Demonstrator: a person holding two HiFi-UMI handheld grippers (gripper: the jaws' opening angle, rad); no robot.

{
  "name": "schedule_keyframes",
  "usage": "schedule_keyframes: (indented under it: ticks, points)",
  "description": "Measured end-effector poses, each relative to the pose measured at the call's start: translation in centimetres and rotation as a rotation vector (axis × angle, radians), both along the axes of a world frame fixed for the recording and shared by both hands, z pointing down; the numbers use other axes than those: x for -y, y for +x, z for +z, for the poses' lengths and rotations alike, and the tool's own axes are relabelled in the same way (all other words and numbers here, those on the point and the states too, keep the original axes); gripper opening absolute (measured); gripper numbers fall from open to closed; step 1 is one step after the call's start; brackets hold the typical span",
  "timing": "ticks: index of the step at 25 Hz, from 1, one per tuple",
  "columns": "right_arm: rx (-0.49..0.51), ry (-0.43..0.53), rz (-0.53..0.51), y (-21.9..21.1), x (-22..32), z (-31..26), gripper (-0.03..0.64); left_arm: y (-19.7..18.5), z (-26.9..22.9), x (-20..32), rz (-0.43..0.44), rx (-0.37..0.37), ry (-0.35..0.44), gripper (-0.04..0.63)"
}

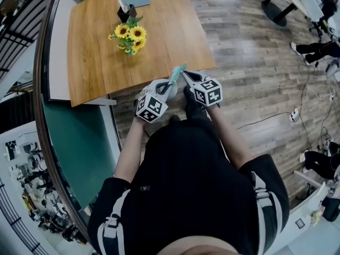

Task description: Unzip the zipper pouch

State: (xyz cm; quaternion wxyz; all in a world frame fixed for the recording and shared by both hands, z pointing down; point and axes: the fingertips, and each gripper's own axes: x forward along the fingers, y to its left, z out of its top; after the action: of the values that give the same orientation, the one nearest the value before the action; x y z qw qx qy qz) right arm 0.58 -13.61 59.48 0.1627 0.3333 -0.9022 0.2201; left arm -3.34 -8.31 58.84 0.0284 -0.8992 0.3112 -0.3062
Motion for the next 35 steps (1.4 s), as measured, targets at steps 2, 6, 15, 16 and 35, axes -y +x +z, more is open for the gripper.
schedule_keyframes:
  ticks: [2,6,15,16,35]
  points:
    - [-0.004,-0.001,0.000,0.0,0.0,0.1,0.005,-0.1,0.1,-0.1,-0.001,-0.002,-0.005,0.006]
    - [-0.011,-0.001,0.002,0.1,0.2,0.2,0.005,-0.4,0.0,-0.3,-0.008,-0.011,-0.011,0.006]
    - [-0.022,-0.004,0.009,0.6,0.3,0.6,0.005,-0.1,-0.5,-0.7,-0.014,-0.021,-0.009,0.006]
    - [-0.023,-0.005,0.010,0.7,0.3,0.7,0.005,-0.1,-0.5,-0.7,-0.014,-0.022,-0.009,0.006]
    - [-0.055,-0.010,0.045,2.0,0.5,2.1,0.005,0.2,-0.7,-1.0,0.002,-0.030,-0.015,0.006]
